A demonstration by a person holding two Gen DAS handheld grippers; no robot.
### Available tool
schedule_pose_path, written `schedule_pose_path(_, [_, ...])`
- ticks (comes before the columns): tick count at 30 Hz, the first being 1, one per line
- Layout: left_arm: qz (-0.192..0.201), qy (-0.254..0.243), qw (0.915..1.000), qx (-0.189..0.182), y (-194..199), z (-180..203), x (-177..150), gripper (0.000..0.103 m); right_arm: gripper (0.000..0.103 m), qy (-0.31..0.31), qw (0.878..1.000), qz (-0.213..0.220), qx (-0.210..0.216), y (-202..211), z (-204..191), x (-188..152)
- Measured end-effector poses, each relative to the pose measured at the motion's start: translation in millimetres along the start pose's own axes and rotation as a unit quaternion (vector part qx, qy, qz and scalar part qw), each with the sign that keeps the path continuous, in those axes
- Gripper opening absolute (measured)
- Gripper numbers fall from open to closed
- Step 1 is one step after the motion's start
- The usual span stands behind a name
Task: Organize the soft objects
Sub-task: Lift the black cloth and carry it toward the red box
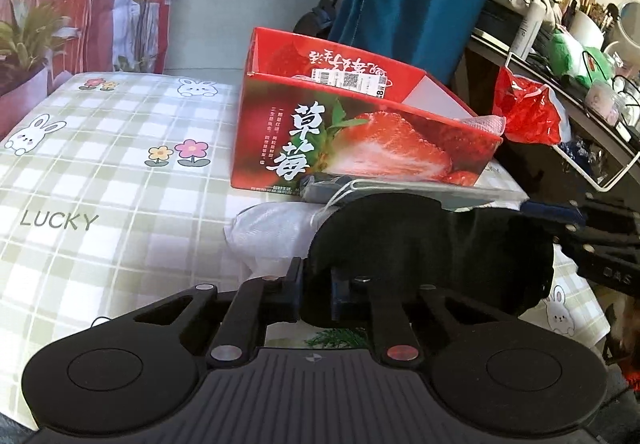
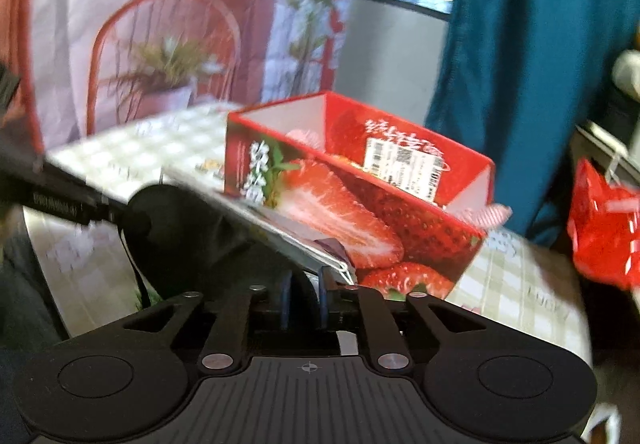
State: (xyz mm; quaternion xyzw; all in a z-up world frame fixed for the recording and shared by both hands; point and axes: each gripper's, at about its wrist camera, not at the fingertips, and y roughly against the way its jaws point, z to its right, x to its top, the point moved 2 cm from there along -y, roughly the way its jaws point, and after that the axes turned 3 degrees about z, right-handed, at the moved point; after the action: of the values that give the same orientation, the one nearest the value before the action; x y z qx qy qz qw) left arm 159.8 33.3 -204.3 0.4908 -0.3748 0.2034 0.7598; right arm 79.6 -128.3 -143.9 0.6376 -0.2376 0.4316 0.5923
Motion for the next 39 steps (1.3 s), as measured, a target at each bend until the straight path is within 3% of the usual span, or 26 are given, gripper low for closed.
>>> schedule_pose_path(5, [-0.004,0.011,0.9999,0.003,-1,-2,-3,0.014,0.02,-0.074,0.997,0.031,-0.004,20,11,-17])
schedule_pose_path(12, [-0.018,0.043,0.9989,0.011,-3,-12,-13,0.014,0.032,-0.135,0.99,0.03,-0.004,28,19,-39])
schedule_pose_path(21, [-0.033,0.045,0.9984,0.008,-9,-12,-19,0.014,0.034,-0.136,0.99,0.013,0.019,19,7,-50])
schedule_pose_path(27, [-0.037,0.048,0.9981,0.007,-10,-15,-22,0.014,0.03,-0.138,0.99,0.003,0.017,15,4,-56])
schedule_pose_path(32, [-0.035,0.049,0.9982,0.007,-9,-15,-23,0.014,0.015,-0.135,0.991,0.012,0.01,17,5,-55])
schedule_pose_path(39, [-0.018,0.043,0.9989,0.003,-1,-11,-20,0.014,0.009,-0.124,0.992,0.033,0.011,25,5,-50])
